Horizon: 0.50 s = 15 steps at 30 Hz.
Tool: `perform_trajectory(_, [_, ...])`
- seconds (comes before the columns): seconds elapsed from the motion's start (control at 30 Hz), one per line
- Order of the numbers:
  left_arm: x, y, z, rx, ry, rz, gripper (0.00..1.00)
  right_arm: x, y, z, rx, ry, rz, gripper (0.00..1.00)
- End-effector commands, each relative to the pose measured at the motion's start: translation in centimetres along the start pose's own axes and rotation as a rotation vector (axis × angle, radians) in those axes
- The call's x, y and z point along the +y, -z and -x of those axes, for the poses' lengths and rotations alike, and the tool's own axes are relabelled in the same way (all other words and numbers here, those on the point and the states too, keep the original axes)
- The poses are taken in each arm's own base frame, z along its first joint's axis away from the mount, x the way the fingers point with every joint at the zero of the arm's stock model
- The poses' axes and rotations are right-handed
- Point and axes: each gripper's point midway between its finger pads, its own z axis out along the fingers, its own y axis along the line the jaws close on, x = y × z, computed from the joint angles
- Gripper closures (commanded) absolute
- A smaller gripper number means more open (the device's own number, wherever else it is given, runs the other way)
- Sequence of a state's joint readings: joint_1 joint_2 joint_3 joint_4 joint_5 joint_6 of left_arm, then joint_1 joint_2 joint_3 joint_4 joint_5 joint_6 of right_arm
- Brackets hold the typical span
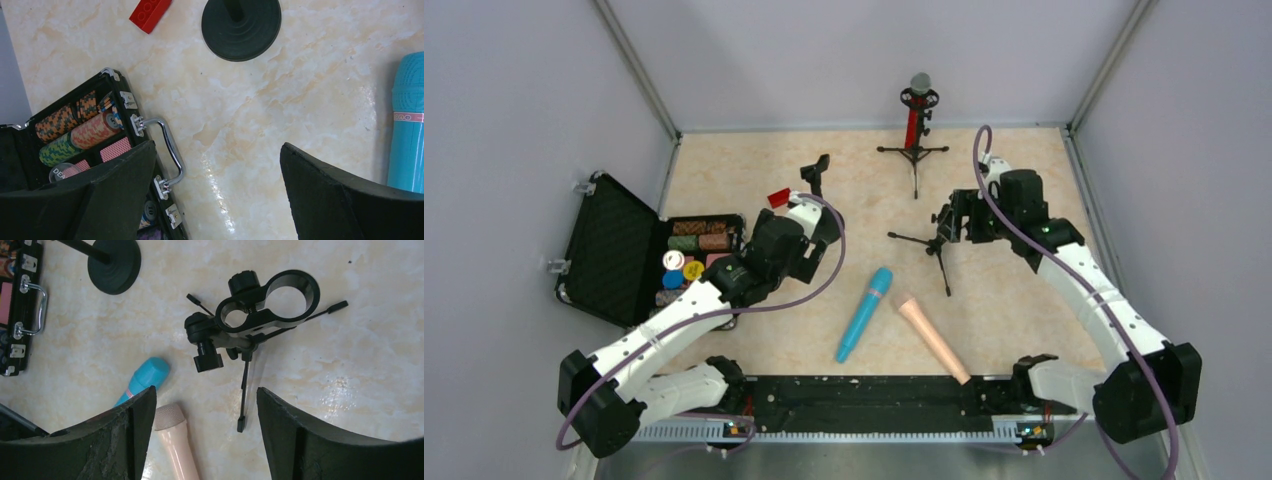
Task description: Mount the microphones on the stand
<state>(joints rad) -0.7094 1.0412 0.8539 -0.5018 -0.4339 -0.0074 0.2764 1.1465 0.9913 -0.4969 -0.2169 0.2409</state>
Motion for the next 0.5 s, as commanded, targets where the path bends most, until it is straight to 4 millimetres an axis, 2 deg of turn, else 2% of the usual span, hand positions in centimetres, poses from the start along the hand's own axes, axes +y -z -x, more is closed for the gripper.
perform_trajectory(0.0, [-0.1,0.3,0.8,-0.025,-0.016,-0.014,0.02,1.2,-1.3,0.3,-0.032,-0.023,0.087,0.29])
perform_trajectory(0.23, [0.0,0.3,0.8,-0.025,-0.017,-0.01,0.02,2.5,-4.2,0.6,-0.124,0.082,0.09,0.29])
perform_trajectory(0.47, [-0.1,0.2,0.7,-0.022,-0.019,-0.01,0.02,0.7,-6.7,1.0,-0.233,0.129,-0.037,0.3])
